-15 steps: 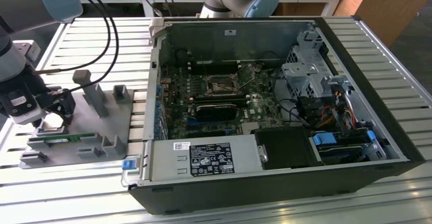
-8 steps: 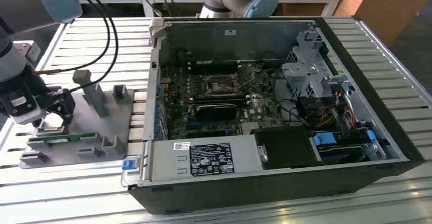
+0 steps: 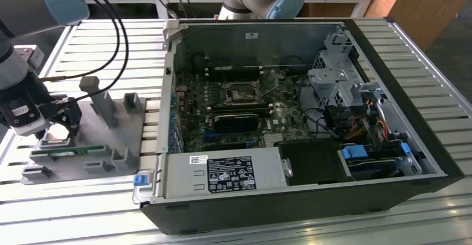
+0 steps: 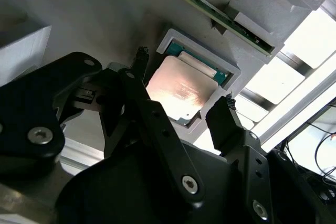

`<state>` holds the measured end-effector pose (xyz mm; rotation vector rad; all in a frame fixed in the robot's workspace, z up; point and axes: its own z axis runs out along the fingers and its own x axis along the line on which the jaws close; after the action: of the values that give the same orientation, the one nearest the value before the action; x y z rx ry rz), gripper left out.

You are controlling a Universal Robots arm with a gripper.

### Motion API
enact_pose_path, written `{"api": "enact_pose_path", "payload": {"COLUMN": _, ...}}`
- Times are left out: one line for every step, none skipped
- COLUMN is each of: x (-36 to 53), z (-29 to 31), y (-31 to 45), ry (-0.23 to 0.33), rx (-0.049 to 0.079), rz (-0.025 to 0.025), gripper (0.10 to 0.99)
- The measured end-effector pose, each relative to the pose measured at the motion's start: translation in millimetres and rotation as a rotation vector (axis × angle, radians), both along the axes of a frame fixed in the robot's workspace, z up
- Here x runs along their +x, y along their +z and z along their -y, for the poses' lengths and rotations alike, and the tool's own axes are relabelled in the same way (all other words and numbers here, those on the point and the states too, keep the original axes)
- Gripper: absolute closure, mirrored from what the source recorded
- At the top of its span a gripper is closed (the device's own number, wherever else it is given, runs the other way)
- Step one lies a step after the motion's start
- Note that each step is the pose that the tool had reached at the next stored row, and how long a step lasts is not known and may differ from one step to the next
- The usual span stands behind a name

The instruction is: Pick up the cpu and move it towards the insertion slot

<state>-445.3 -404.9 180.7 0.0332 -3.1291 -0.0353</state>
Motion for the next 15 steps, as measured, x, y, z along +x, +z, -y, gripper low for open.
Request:
{"api": "enact_pose_path", "payload": {"x": -0.3, "z": -0.2, "y": -0.1, "ry": 0.000, "rx": 0.000, "rz": -0.0001, "gripper": 0.365}}
{"api": "enact_pose_path", "payload": {"x": -0.6, "z": -0.3, "y": -0.3, "ry": 0.000, "rx": 0.000, "rz": -0.0001, "gripper": 0.365}}
{"api": "enact_pose_path", "payload": {"x": -0.9, "z": -0.3, "y": -0.3, "ry": 0.000, "rx": 0.000, "rz": -0.0002, "gripper": 0.365}}
{"api": "enact_pose_path", "payload": {"x": -1.2, "z": -0.4, "y": -0.4, "ry": 0.000, "rx": 0.000, "rz": -0.0003, "gripper": 0.365}}
{"api": "enact_pose_path", "payload": {"x": -1.4, "z": -0.4, "y": -0.4, "ry": 0.000, "rx": 0.000, "rz": -0.0003, "gripper": 0.365}}
{"api": "enact_pose_path", "payload": {"x": -1.4, "z": -0.4, "y": -0.4, "ry": 0.000, "rx": 0.000, "rz": -0.0003, "gripper": 0.365}}
{"api": "enact_pose_path", "payload": {"x": -1.4, "z": -0.4, "y": -0.4, "ry": 0.000, "rx": 0.000, "rz": -0.0002, "gripper": 0.365}}
{"api": "enact_pose_path", "payload": {"x": -1.4, "z": -0.4, "y": -0.5, "ry": 0.000, "rx": 0.000, "rz": -0.0002, "gripper": 0.365}}
{"api": "enact_pose_path", "payload": {"x": -1.4, "z": -0.4, "y": -0.5, "ry": 0.000, "rx": 0.000, "rz": -0.0001, "gripper": 0.365}}
{"api": "enact_pose_path", "payload": {"x": -1.4, "z": -0.4, "y": -0.5, "ry": 0.000, "rx": 0.000, "rz": -0.0001, "gripper": 0.365}}
{"api": "enact_pose_path", "payload": {"x": -1.5, "z": -0.4, "y": -0.5, "ry": 0.000, "rx": 0.000, "rz": -0.0002, "gripper": 0.380}}
{"api": "enact_pose_path", "payload": {"x": -1.5, "z": -0.4, "y": -0.5, "ry": 0.000, "rx": 0.000, "rz": -0.0002, "gripper": 0.380}}
{"api": "enact_pose_path", "payload": {"x": -1.4, "z": -0.4, "y": -0.5, "ry": 0.000, "rx": 0.000, "rz": -0.0002, "gripper": 0.447}}
{"api": "enact_pose_path", "payload": {"x": -1.4, "z": -0.4, "y": -0.5, "ry": 0.000, "rx": 0.000, "rz": -0.0002, "gripper": 0.447}}
{"api": "enact_pose_path", "payload": {"x": -1.4, "z": -0.4, "y": -0.5, "ry": 0.000, "rx": 0.000, "rz": -0.0002, "gripper": 0.447}}
